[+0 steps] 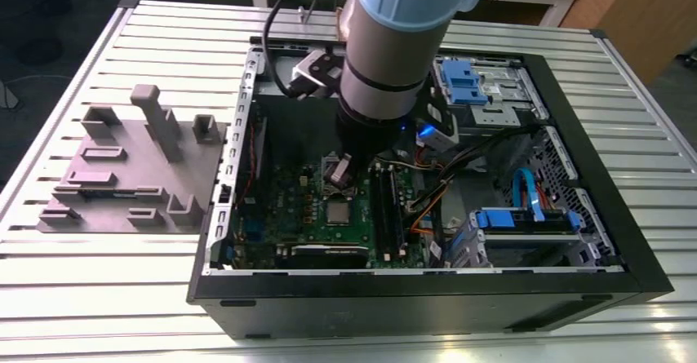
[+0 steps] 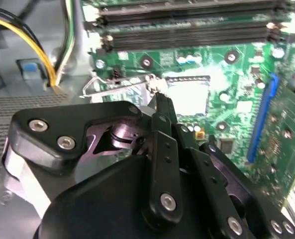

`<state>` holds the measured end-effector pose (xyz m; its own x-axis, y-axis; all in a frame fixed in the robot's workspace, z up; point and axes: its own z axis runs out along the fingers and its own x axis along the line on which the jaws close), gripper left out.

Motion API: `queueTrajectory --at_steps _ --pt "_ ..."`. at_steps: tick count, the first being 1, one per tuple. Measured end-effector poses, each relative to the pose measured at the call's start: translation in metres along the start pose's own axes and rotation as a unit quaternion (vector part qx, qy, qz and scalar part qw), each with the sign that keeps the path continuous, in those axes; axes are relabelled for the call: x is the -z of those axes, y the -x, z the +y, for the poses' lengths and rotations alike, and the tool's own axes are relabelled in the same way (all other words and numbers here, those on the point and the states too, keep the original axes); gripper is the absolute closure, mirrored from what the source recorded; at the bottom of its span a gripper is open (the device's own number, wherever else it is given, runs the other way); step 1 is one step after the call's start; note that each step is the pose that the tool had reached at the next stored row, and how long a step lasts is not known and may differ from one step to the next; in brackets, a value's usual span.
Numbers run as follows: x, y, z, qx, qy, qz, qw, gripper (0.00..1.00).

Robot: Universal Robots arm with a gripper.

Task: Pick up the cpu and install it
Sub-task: 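Close the cpu cover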

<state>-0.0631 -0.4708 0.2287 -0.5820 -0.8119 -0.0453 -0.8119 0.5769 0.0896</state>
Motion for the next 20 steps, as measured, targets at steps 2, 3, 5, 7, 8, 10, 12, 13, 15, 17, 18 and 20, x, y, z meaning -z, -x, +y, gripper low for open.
queueTrajectory --at_steps 2,3,5,7,8,10,12,13,15,17,18,20 --pt "-0.0002 0.0017 -0.0022 0.002 0.0079 -0.0108 0.99991 0.89" --pt "-0.0002 0.0024 -0.0032 0.002 0.0116 -0.0159 0.99980 0.89" --pt "-0.0004 0.0042 -0.0056 0.004 0.0196 -0.0269 0.99944 0.89" --pt "-0.0015 0.0063 -0.0082 0.005 0.0235 -0.0324 0.99919 0.89" --pt "-0.0025 0.0073 -0.0093 0.005 0.0244 -0.0336 0.99912 0.89" --pt "-0.0037 0.0087 -0.0107 0.006 0.0262 -0.0358 0.99900 0.89" --pt "-0.0049 0.0095 -0.0115 0.007 0.0296 -0.0404 0.99872 0.89" --pt "-0.0054 0.0099 -0.0120 0.008 0.0316 -0.0431 0.99854 0.89" --pt "-0.0062 0.0109 -0.0129 0.008 0.0369 -0.0507 0.99800 0.89" --pt "-0.0065 0.0119 -0.0140 0.009 0.0454 -0.0625 0.99697 0.89" --pt "-0.0068 0.0124 -0.0147 0.009 0.0488 -0.0673 0.99649 0.89" --pt "-0.0093 0.0134 -0.0161 0.010 0.0513 -0.0711 0.99610 0.89"
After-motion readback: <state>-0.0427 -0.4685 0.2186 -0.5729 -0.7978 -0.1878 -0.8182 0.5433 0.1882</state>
